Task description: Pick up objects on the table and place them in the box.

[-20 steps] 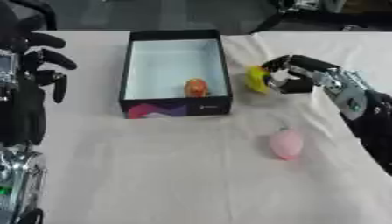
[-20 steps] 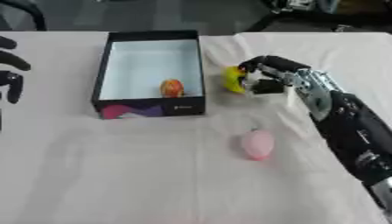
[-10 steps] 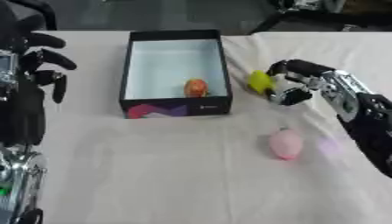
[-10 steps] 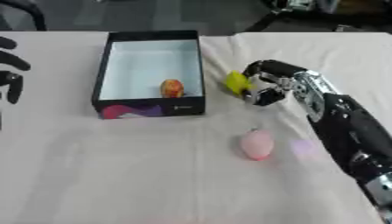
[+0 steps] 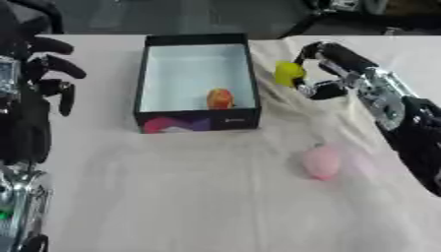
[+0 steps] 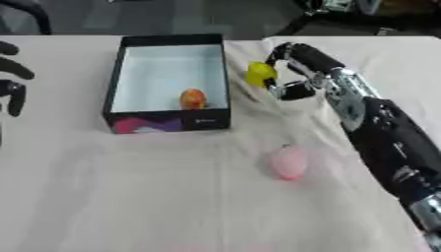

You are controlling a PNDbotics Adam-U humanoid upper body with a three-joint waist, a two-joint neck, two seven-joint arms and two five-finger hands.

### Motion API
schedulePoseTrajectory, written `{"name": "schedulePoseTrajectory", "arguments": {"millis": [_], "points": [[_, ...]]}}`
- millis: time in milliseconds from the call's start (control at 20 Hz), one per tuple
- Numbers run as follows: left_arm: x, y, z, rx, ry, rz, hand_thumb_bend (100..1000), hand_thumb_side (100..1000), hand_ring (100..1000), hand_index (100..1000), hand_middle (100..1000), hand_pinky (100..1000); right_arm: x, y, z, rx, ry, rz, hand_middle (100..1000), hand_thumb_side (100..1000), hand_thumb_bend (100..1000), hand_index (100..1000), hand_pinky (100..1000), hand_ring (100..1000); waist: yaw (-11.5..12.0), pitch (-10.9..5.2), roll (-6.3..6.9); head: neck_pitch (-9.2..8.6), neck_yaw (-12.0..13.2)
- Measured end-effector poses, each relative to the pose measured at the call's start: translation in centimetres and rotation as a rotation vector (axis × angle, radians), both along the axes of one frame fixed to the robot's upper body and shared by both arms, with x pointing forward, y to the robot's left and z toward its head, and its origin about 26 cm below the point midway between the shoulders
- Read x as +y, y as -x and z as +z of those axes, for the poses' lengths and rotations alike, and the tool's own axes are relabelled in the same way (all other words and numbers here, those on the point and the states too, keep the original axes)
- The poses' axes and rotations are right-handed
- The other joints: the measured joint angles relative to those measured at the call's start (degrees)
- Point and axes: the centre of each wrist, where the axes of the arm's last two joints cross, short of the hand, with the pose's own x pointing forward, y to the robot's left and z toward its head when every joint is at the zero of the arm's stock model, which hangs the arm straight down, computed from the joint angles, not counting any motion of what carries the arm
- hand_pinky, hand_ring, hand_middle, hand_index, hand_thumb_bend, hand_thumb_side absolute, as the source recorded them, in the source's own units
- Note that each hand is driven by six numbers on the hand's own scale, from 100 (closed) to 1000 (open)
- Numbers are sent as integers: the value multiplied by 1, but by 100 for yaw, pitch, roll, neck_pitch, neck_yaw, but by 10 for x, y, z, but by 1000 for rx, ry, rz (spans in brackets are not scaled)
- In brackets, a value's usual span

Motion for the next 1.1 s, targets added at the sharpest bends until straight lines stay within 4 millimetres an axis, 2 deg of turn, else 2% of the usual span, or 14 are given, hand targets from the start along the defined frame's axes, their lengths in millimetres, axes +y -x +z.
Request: {"name": "schedulePoseTrajectory", "arguments": {"millis": [200, 450, 500, 550, 600, 650, 700, 750, 800, 850, 900, 1000, 1100], "points": [[0, 0, 0, 0, 1, -1, 100, 805, 456, 798, 549, 100, 13, -2, 27, -60, -62, 51, 579, 254, 100, 235, 817, 751, 69, 0, 0, 0, -56], [-4, 0, 2, -5, 8, -20, 100, 804, 455, 798, 549, 100, 33, -8, 49, -56, -96, 140, 588, 227, 100, 258, 826, 759, 206, 1, 0, 0, -216], [-5, 0, 3, -8, 10, -25, 100, 804, 455, 798, 549, 100, 38, -10, 50, -46, -95, 161, 599, 221, 100, 340, 831, 766, 232, 1, 0, 0, -249], [-6, 0, 3, -9, 13, -28, 100, 804, 455, 798, 549, 100, 44, -11, 49, -32, -91, 186, 606, 217, 100, 384, 834, 771, 253, 1, 0, 0, -274], [-6, 0, 3, -10, 16, -31, 100, 804, 455, 799, 549, 100, 50, -12, 48, -15, -85, 212, 617, 110, 100, 486, 839, 779, 264, 1, 0, 0, -300], [-6, 0, 3, -11, 17, -33, 100, 804, 455, 799, 549, 100, 55, -13, 46, 5, -74, 239, 622, 205, 100, 494, 839, 780, 269, 1, 0, 0, -320], [-6, 1, 4, -14, 17, -35, 100, 804, 455, 799, 549, 100, 60, -13, 43, 26, -60, 262, 645, 198, 100, 609, 844, 791, 275, 1, 0, 0, -340], [-7, 1, 5, -17, 18, -36, 100, 803, 455, 799, 549, 100, 64, -14, 40, 49, -40, 280, 654, 198, 100, 659, 846, 795, 282, 1, 0, 0, -360], [-7, 1, 6, -20, 19, -38, 100, 803, 455, 799, 549, 100, 68, -14, 37, 71, -16, 294, 677, 201, 100, 773, 850, 804, 286, 1, 0, 0, -372], [-7, 1, 6, -22, 19, -39, 100, 804, 455, 799, 549, 100, 71, -15, 33, 91, 10, 300, 690, 343, 100, 822, 850, 808, 287, 1, -1, 0, -385], [-7, 1, 6, -22, 20, -39, 100, 803, 454, 799, 549, 100, 72, -15, 30, 110, 37, 300, 689, 528, 100, 861, 843, 803, 287, 1, -1, 0, -395], [-8, 1, 6, -22, 22, -41, 100, 804, 454, 799, 548, 100, 73, -16, 25, 133, 78, 280, 683, 652, 100, 883, 836, 796, 283, 1, -2, 0, -407], [-8, 1, 6, -22, 22, -41, 100, 804, 455, 799, 548, 100, 71, -17, 23, 131, 89, 241, 685, 666, 100, 894, 833, 793, 258, 1, -2, 0, -407]]}}
